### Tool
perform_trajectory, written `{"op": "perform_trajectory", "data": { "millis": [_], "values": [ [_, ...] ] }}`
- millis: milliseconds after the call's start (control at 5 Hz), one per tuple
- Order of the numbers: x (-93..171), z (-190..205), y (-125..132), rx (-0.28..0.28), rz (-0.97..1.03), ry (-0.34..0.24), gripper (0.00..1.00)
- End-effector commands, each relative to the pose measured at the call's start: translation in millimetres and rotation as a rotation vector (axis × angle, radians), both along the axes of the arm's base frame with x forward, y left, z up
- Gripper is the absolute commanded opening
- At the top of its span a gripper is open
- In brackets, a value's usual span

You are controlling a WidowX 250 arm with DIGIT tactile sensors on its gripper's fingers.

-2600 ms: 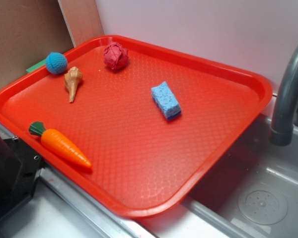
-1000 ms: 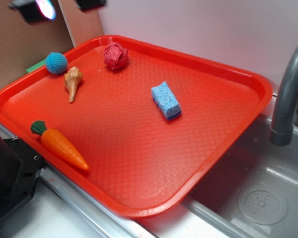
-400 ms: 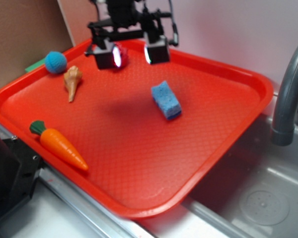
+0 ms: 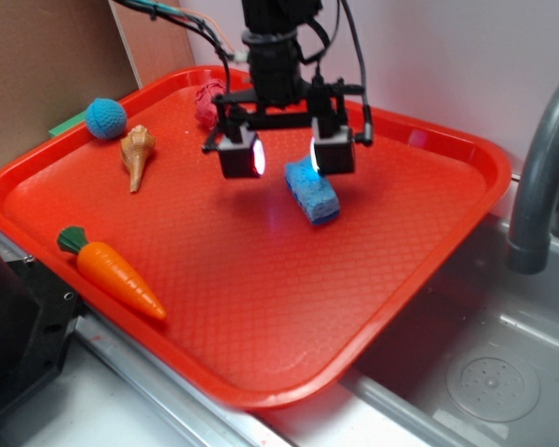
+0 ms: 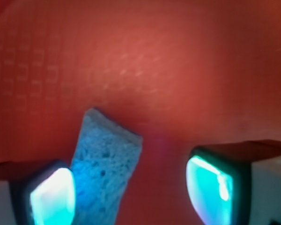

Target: Grab the blue sponge.

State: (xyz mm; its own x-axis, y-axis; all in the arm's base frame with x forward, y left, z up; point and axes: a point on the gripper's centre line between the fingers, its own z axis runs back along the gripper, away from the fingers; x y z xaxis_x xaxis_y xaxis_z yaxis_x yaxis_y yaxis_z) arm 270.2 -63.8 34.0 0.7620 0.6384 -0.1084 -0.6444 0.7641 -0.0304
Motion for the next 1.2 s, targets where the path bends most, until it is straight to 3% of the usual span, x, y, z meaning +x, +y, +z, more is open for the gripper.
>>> {"op": "perform_trajectory", "data": {
  "millis": [0,200,400,600,800,1000],
  "values": [
    [-17,-3,6,-0.027,-0.038,-0.002,0.00],
    [-21,47,28,0.014,-0.263,-0.099,0.00],
    [-39,99,46,0.099,-0.397,-0.145,0.00],
    [-58,143,61,0.157,-0.466,-0.150,0.00],
    [-60,153,63,0.130,-0.466,-0.163,0.00],
    [-35,123,58,0.116,-0.713,-0.217,1.00]
  ]
}}
